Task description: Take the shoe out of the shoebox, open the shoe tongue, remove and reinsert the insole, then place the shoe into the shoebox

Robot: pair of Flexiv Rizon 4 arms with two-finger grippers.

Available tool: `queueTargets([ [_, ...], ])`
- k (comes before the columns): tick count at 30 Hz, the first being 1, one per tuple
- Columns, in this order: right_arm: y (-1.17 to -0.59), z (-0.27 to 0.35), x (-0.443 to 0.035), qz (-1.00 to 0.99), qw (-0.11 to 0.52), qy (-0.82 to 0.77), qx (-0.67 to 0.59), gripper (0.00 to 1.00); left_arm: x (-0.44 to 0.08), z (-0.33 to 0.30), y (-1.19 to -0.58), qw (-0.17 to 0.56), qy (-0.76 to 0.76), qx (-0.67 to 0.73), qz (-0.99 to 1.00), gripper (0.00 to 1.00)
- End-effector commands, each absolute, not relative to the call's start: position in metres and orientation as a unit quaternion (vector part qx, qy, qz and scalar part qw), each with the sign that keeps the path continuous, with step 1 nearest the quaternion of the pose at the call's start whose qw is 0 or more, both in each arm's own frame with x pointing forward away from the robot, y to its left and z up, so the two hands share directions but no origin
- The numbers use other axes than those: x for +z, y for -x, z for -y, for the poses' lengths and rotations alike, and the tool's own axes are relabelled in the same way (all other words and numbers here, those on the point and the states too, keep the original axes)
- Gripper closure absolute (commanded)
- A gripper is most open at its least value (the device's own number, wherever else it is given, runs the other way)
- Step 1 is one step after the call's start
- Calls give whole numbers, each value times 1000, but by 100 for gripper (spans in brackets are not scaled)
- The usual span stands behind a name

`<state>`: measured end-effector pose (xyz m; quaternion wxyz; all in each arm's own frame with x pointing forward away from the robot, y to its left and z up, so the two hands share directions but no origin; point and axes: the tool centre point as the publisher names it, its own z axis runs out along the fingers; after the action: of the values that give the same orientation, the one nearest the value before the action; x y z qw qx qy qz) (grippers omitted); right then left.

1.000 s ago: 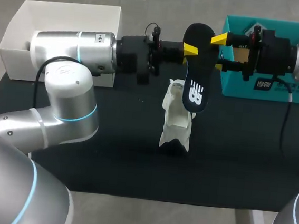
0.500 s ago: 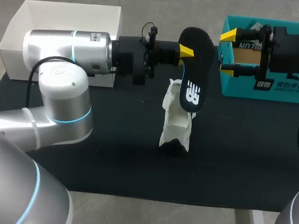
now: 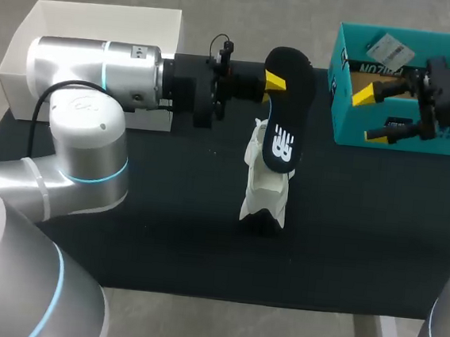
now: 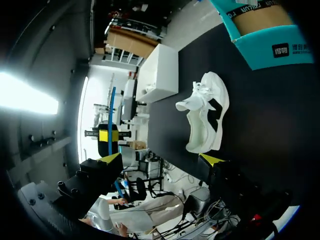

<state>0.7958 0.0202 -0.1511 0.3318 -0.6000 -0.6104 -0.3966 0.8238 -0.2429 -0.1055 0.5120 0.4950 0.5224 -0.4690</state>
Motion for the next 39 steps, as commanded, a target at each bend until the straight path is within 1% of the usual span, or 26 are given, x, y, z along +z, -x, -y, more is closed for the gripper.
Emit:
queueTargets([
  [1, -770, 48, -131, 626, 282, 626, -368, 0, -105, 238, -822, 510, -497, -468, -523, 100],
  [3, -766, 63, -128, 623, 269, 640, -360, 0, -105, 237, -822, 509, -498, -468, -524, 100],
  [19, -766, 63, -132, 624, 275, 636, -362, 0, -104, 238, -819, 507, -497, -462, -531, 100],
  [23, -769, 97, -132, 616, 232, 662, -358, 0, -103, 237, -817, 507, -497, -462, -532, 100],
  [27, -774, 143, -117, 602, 178, 690, -361, 0, -104, 235, -815, 506, -494, -463, -534, 100],
  [30, -777, 164, -106, 596, 155, 700, -361, 0, -105, 233, -813, 504, -492, -464, -537, 100],
  [34, -778, 174, -95, 591, 145, 701, -372, 0, -106, 232, -810, 502, -491, -466, -539, 100],
  [39, -777, 172, -92, 585, 143, 700, -383, 0, -106, 233, -808, 501, -480, -467, -548, 100],
])
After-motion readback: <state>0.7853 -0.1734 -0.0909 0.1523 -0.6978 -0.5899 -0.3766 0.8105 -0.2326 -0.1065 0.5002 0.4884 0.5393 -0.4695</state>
